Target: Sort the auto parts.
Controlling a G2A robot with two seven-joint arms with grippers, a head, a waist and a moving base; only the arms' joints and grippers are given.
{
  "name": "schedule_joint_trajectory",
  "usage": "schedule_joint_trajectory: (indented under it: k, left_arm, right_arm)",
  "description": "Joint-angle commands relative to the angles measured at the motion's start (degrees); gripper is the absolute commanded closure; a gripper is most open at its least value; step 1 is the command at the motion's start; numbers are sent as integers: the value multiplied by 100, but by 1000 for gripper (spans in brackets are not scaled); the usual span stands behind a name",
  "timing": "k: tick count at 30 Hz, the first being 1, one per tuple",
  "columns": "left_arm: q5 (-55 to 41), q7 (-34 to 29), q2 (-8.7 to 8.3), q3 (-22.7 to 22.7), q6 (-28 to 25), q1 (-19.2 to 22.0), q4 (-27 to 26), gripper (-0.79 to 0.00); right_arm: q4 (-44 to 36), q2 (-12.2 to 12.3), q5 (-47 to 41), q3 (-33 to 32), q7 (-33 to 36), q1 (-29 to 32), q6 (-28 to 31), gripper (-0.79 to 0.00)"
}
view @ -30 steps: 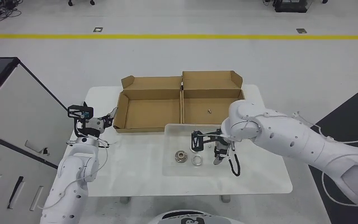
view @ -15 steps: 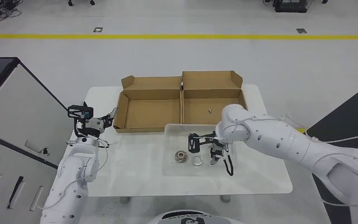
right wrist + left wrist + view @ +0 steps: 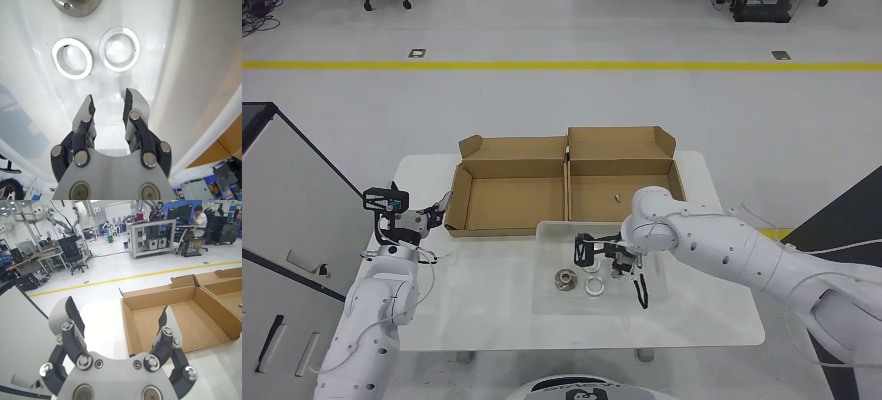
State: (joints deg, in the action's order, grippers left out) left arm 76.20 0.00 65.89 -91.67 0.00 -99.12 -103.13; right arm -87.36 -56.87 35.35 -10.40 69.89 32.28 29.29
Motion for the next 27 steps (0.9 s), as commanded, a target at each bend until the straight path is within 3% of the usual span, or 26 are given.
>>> schedule_joint_trajectory:
  k: [1,27]
  left_arm:
    - [0,0,0,0,0,0,0,-785]
    - [0,0,0,0,0,0,0,-785]
  right_arm:
    - [-2,-9,85,-27,-56,16,-17,-351]
    - [134,-67,609,-338,-6,340,-167,-292]
